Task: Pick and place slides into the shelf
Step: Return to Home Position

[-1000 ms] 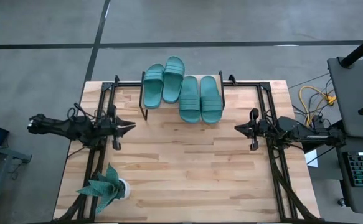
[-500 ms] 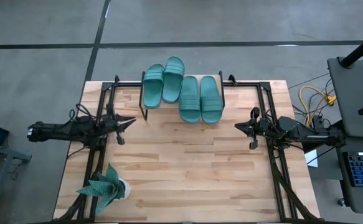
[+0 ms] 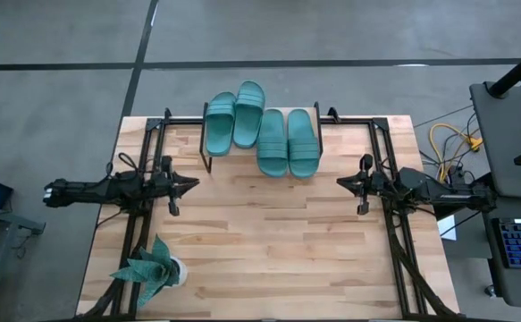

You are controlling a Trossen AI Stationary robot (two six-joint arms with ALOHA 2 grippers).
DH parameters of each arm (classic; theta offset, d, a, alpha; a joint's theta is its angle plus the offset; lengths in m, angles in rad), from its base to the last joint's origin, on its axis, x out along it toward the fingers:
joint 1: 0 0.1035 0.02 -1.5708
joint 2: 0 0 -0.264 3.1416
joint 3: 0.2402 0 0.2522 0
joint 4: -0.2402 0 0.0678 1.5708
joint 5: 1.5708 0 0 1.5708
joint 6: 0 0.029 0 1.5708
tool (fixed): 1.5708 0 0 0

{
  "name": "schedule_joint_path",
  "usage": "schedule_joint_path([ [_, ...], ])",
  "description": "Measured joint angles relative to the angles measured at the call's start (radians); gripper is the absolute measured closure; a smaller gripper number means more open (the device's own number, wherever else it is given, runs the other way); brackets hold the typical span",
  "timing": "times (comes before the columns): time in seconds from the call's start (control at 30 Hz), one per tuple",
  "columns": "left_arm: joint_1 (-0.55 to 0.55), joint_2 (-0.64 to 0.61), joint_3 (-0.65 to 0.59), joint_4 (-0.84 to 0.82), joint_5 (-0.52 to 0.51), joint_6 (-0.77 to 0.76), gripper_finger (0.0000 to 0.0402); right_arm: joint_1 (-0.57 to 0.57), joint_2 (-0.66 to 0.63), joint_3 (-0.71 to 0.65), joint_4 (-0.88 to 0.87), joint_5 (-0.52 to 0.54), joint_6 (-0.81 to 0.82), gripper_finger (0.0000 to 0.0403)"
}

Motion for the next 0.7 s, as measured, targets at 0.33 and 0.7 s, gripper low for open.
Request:
schedule_joint_path([
  [0.33,0.0,0.001,0.001,-0.011,0.071,-0.047,0.0401,0.0,0.001,0.0,-0.006,0.026,-0.027,0.0385],
  [0.7,0.0,0.013,0.003,-0.015,0.078,-0.039,0.0401,0.0,0.042,0.0,-0.025,0.017,-0.008,0.0385],
])
